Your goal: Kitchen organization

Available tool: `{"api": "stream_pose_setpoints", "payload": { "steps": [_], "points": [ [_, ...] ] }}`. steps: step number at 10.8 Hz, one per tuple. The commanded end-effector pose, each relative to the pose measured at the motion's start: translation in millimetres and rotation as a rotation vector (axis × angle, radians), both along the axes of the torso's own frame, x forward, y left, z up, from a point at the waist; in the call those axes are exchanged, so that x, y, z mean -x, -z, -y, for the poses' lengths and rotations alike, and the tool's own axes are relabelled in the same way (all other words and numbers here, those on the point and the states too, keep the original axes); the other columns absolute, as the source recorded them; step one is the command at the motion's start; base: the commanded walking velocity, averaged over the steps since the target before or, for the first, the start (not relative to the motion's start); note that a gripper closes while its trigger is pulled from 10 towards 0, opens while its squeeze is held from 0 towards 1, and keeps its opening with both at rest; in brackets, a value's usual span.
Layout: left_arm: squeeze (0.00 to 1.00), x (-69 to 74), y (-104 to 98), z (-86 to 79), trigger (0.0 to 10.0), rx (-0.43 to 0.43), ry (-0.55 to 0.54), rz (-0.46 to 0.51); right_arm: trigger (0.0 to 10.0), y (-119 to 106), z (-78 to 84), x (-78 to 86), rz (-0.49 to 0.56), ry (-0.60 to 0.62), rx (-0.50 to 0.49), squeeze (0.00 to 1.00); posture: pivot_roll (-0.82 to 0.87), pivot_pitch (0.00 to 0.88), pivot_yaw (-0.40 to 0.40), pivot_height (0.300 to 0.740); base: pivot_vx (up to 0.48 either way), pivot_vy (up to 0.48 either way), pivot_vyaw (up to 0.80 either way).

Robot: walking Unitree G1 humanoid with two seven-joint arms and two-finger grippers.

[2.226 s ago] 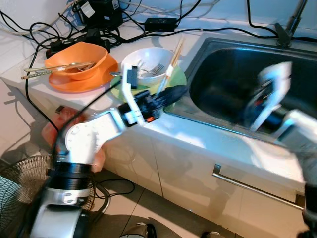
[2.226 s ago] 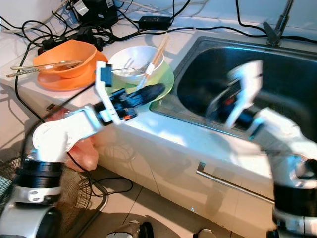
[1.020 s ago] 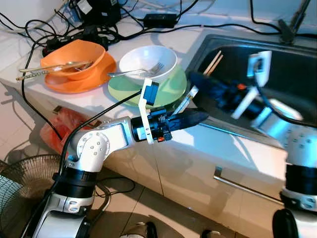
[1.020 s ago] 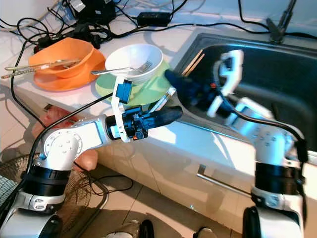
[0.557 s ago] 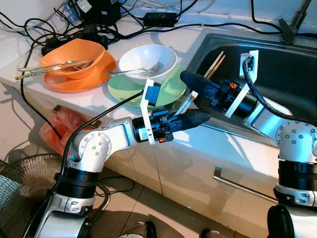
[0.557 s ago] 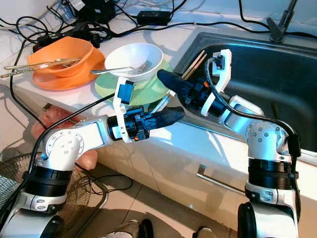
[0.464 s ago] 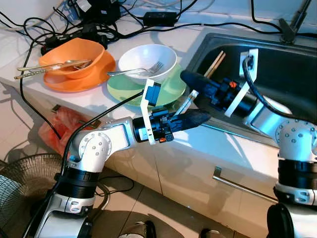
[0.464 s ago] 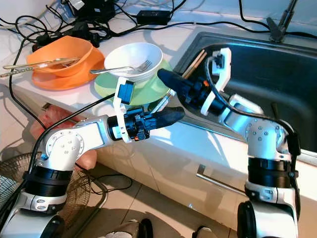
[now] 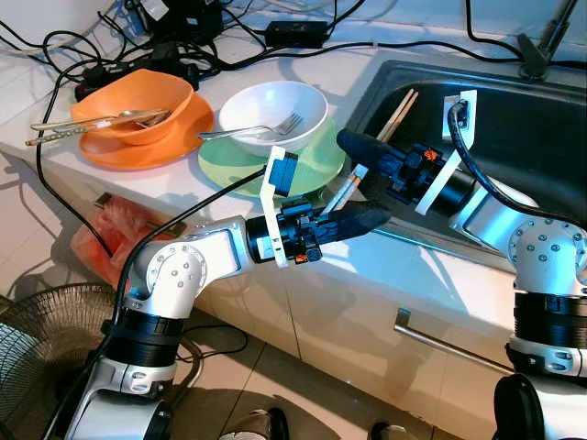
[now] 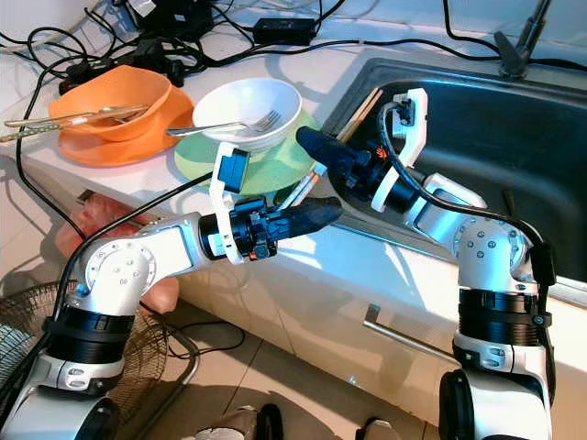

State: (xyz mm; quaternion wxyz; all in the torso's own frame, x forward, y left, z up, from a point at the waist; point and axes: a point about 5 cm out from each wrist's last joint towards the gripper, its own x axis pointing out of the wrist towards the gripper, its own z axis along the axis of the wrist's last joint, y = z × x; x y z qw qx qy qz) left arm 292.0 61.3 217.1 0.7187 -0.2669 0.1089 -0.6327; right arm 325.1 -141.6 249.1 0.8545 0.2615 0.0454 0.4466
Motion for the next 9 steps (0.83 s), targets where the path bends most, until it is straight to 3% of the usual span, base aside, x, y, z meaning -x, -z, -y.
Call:
{"api": "stream_pose_setpoints", "payload": {
  "steps": [1,6,9],
  "points": [
    [0.0,-1.2,-2.4,-4.0,0.0,-0.001,-0.007,0.004,0.0,-2.6,-1.6,0.9,-0.001,-0.01,-0.002,0.0,-0.02,0.151,0.127,0.74,0.0,0.0,0.0],
    [0.0,-3.9,-3.0,-8.9,0.0,0.025,-0.024,-0.014,0.0,-2.5,-0.7,2.2,-0.11,-0.055,-0.19,0.0,-0.02,0.153,0.124,0.74,0.0,0.0,0.0],
    [0.0,-4.5,-1.6,-10.3,0.0,0.031,-0.03,-0.023,0.0,-0.3,-0.6,2.6,-0.144,-0.053,-0.221,0.0,-0.02,0.155,0.124,0.74,0.0,0.0,0.0]
  ]
}}
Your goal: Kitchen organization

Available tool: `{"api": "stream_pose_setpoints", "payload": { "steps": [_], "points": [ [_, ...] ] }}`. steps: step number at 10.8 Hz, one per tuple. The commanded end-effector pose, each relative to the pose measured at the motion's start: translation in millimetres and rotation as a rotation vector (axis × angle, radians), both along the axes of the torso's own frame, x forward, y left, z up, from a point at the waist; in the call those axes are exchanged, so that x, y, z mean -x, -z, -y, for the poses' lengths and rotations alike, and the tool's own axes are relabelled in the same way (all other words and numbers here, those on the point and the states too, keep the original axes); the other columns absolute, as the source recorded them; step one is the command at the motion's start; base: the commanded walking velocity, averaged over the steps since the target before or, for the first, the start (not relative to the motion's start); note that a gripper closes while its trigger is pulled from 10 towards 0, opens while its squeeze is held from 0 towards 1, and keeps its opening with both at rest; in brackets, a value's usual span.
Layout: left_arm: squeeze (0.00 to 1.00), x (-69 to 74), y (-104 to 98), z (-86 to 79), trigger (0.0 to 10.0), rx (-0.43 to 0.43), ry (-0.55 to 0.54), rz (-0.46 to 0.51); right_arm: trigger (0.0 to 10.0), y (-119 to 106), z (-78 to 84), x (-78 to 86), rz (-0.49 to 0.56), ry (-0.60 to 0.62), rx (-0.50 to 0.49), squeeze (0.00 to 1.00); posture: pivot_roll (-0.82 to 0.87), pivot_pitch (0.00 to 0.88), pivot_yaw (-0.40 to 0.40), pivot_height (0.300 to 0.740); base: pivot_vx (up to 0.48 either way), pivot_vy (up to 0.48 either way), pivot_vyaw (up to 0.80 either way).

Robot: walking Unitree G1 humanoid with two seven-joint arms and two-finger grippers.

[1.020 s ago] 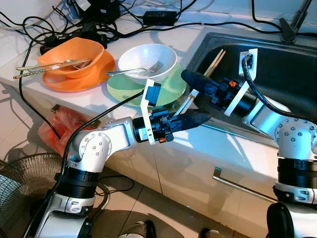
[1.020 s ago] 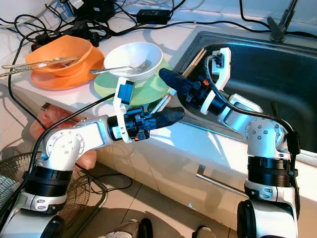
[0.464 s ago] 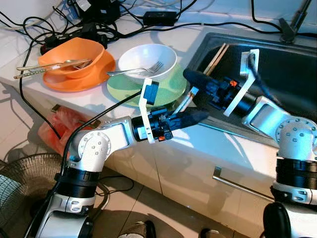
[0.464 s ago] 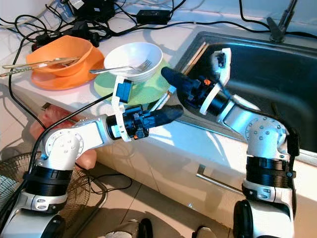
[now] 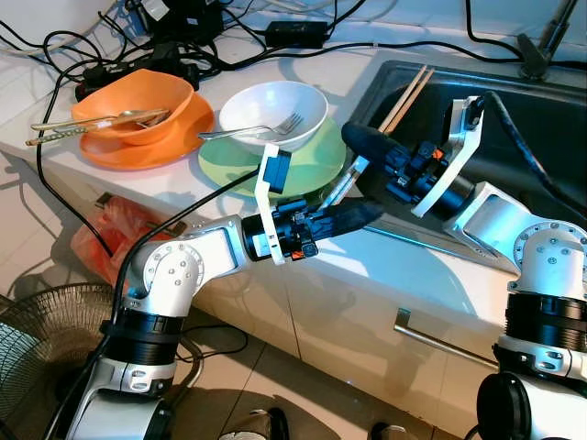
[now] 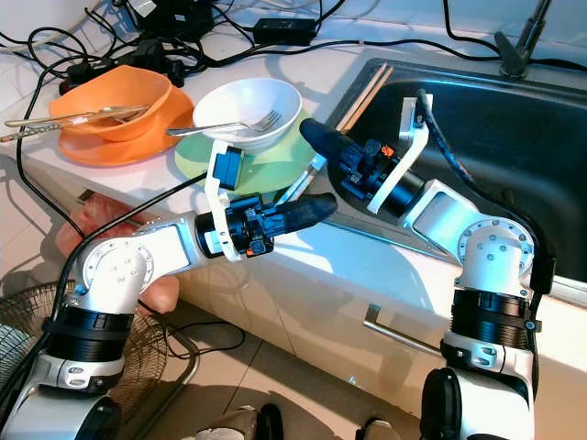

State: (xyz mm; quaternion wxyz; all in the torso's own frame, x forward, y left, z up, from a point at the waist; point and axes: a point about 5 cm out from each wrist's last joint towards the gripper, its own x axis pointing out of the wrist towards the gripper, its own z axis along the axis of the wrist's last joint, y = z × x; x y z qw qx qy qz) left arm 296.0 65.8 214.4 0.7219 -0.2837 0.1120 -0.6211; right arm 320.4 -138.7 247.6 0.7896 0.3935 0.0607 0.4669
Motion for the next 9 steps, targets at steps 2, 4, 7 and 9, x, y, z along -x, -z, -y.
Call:
{"api": "stream_pose_setpoints", "payload": {
  "steps": [2,4,7,9],
  "points": [
    [0.0,-1.1,-3.8,-7.2,0.0,0.021,-0.013,0.001,0.0,-0.4,3.5,-1.9,-0.017,0.039,0.034,0.0,-0.02,0.156,0.122,0.74,0.0,0.0,0.0],
    [0.0,-3.3,-3.8,-7.1,9.5,0.018,-0.037,0.014,0.0,-0.1,3.7,-2.2,-0.02,0.044,0.044,0.0,-0.02,0.156,0.121,0.74,0.0,0.0,0.0],
    [1.0,-7.1,-3.1,-8.8,10.0,0.021,-0.066,-0.001,0.0,0.5,3.2,-2.5,-0.016,0.043,0.056,0.0,-0.02,0.154,0.119,0.74,0.0,0.0,0.0],
    [1.0,-7.0,-3.9,-9.0,10.0,0.034,-0.06,-0.011,0.0,0.4,3.0,-2.6,-0.011,0.046,0.06,0.0,-0.02,0.154,0.119,0.74,0.0,0.0,0.0]
  ]
}}
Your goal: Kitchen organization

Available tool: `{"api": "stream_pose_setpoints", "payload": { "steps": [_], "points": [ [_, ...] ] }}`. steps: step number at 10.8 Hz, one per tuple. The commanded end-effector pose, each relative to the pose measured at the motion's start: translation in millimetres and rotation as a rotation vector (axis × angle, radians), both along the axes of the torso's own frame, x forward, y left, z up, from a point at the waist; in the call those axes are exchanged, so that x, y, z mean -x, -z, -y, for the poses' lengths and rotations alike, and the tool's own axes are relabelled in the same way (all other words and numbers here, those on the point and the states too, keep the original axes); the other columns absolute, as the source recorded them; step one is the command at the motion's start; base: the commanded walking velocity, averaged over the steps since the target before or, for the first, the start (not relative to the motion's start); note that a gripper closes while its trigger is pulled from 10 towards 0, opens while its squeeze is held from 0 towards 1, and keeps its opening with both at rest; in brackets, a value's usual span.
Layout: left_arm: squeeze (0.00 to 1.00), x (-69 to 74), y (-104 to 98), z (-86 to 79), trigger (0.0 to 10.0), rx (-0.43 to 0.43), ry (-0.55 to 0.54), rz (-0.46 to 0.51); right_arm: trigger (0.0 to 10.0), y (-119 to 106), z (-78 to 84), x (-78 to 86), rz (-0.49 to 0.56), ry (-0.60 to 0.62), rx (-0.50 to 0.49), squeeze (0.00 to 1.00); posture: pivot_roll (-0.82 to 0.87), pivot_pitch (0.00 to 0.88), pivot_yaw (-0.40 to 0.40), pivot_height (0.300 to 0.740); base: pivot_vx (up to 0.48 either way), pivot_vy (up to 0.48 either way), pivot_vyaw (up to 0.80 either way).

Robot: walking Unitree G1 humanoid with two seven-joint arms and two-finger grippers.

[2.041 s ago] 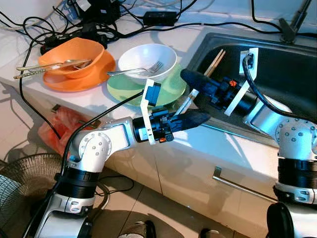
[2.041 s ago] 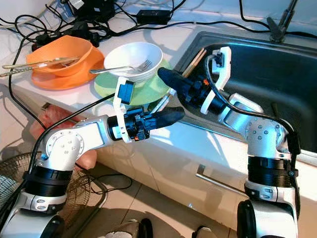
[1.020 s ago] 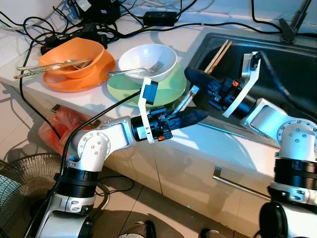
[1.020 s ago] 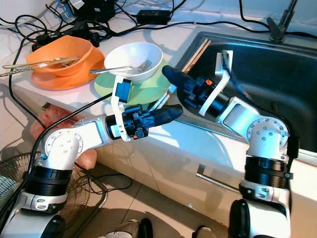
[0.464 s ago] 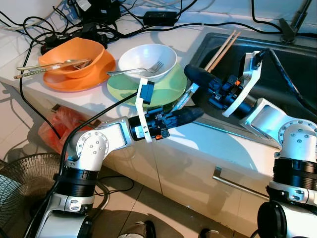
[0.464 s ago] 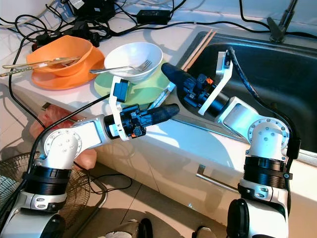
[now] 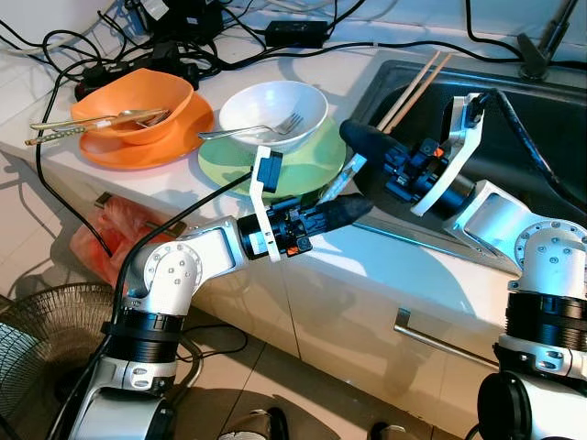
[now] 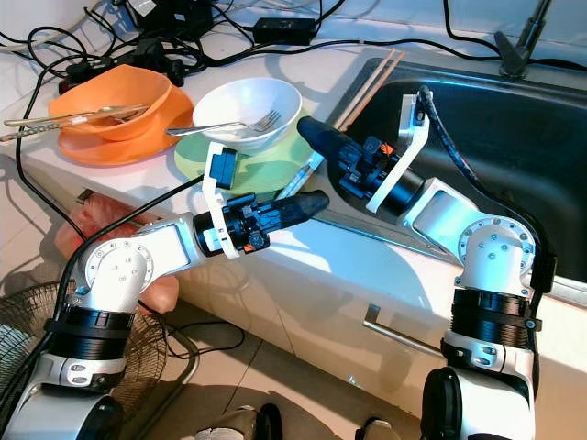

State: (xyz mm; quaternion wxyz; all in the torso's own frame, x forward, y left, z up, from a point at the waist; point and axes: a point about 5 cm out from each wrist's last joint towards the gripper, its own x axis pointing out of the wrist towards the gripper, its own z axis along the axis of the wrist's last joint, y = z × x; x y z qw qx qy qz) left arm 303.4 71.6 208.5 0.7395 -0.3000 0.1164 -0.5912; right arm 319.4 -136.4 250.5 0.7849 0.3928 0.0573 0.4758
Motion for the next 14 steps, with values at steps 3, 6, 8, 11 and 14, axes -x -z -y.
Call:
{"api": "stream_pose_setpoints", "payload": {
  "steps": [3,6,8,11,14],
  "points": [
    [1.0,0.9,-9.9,-5.0,10.0,0.044,0.008,0.009,0.0,4.2,9.2,-10.5,-0.022,0.139,0.088,0.0,-0.02,0.154,0.118,0.74,0.0,0.0,0.0],
    [1.0,4.0,-9.5,-5.1,10.0,0.055,0.023,-0.012,0.0,2.6,24.9,-28.5,-0.033,0.34,0.089,0.0,-0.01,0.156,0.123,0.74,0.0,0.0,0.0],
    [1.0,4.5,-10.0,-4.9,10.0,0.059,0.028,-0.019,0.0,4.0,29.7,-32.3,-0.038,0.39,0.091,0.0,-0.01,0.154,0.126,0.74,0.0,0.0,0.0],
    [1.0,4.8,-9.7,-5.9,10.0,0.054,0.034,-0.021,0.0,5.9,30.2,-34.7,-0.038,0.405,0.096,0.0,-0.01,0.151,0.127,0.74,0.0,0.0,0.0],
    [1.0,5.6,-3.3,-8.3,10.0,-0.015,0.021,0.004,0.0,5.9,40.0,-37.2,-0.03,0.422,0.119,0.0,-0.01,0.147,0.128,0.74,0.0,0.0,0.0]
  ]
}}
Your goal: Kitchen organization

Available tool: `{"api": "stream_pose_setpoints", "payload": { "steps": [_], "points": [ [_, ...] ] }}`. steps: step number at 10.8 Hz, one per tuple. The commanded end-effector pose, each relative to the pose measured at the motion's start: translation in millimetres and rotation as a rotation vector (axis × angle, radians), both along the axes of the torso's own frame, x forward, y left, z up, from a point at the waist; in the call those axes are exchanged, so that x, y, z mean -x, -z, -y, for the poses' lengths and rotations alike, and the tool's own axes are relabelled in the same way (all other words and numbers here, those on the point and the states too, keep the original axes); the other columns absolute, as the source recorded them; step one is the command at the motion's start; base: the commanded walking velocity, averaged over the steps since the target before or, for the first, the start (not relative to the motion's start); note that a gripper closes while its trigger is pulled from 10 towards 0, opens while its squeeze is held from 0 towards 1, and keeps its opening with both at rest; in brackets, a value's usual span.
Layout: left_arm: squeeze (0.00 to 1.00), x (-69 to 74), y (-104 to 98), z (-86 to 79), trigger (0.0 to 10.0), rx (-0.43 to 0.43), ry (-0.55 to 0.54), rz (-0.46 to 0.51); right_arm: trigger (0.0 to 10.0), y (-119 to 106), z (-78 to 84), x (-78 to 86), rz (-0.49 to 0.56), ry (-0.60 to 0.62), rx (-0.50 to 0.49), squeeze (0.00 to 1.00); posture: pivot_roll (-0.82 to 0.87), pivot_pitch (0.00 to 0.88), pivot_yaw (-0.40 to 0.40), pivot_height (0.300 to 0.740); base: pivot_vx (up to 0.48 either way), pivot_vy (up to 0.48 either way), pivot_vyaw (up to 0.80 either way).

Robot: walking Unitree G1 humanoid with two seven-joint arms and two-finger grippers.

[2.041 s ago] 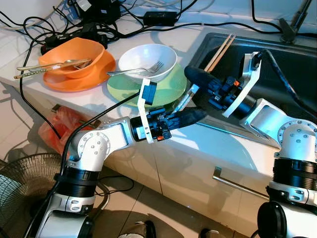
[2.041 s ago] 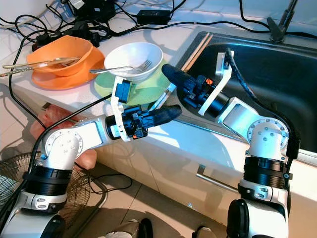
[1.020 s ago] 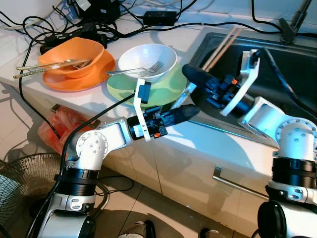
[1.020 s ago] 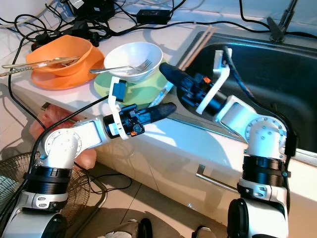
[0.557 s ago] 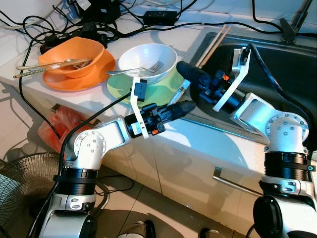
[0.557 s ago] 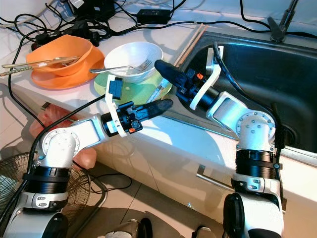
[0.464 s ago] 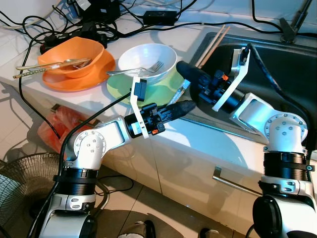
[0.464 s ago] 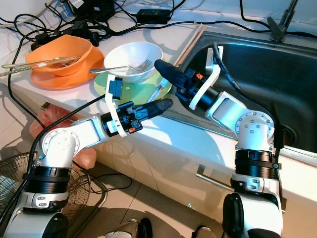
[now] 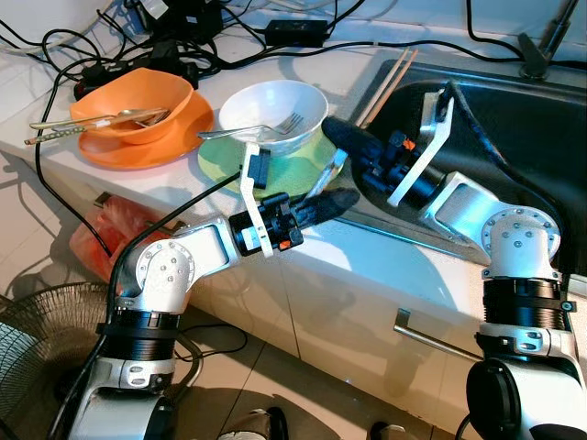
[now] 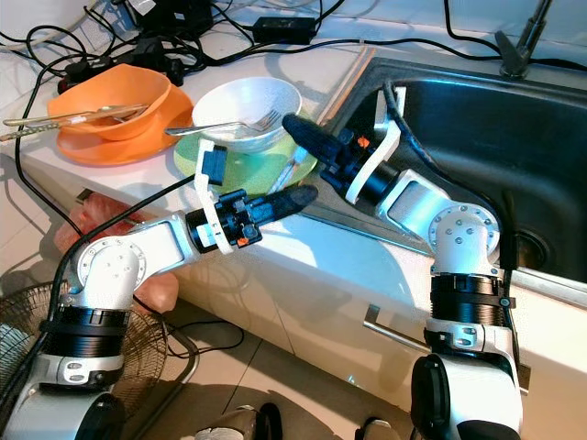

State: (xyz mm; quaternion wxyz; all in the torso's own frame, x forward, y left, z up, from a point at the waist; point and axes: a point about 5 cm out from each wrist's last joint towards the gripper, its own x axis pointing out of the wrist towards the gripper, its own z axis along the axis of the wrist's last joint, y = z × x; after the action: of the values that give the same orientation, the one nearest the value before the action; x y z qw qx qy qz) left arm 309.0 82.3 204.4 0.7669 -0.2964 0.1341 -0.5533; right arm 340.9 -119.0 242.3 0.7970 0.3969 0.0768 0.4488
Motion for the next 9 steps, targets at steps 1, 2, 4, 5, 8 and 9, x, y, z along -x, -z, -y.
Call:
{"api": "stream_pose_setpoints", "payload": {
  "steps": [1,2,4,5,8,9],
  "points": [
    [1.0,10.4,-6.0,-1.1,10.0,0.02,0.091,0.044,0.0,-1.9,63.1,-17.1,0.028,0.398,0.114,0.0,-0.01,0.147,0.128,0.74,0.0,0.0,0.0],
    [1.0,12.0,-4.8,-6.3,10.0,0.007,0.093,0.043,0.0,-2.0,68.7,-18.3,0.032,0.417,0.123,0.0,-0.01,0.146,0.129,0.74,0.0,0.0,0.0],
    [1.0,14.1,-0.8,-15.4,10.0,-0.02,0.073,0.036,0.0,-0.5,78.7,-21.3,0.034,0.46,0.141,0.0,0.0,0.147,0.127,0.74,0.0,0.0,0.0],
    [1.0,14.5,0.0,-17.2,10.0,-0.024,0.07,0.035,0.0,-0.1,80.7,-22.0,0.033,0.469,0.142,0.0,0.0,0.147,0.127,0.74,0.0,0.0,0.0],
    [0.55,1.4,-1.1,-24.5,10.0,-0.061,-0.072,0.069,0.0,2.1,96.6,-28.6,0.027,0.565,0.163,0.0,0.0,0.15,0.126,0.74,0.0,0.0,0.0],
    [0.0,-4.4,-2.6,-22.8,10.0,-0.062,-0.122,0.075,0.0,3.7,95.9,-29.2,0.023,0.568,0.17,0.0,0.0,0.149,0.125,0.74,0.0,0.0,0.0]
  ]
}}
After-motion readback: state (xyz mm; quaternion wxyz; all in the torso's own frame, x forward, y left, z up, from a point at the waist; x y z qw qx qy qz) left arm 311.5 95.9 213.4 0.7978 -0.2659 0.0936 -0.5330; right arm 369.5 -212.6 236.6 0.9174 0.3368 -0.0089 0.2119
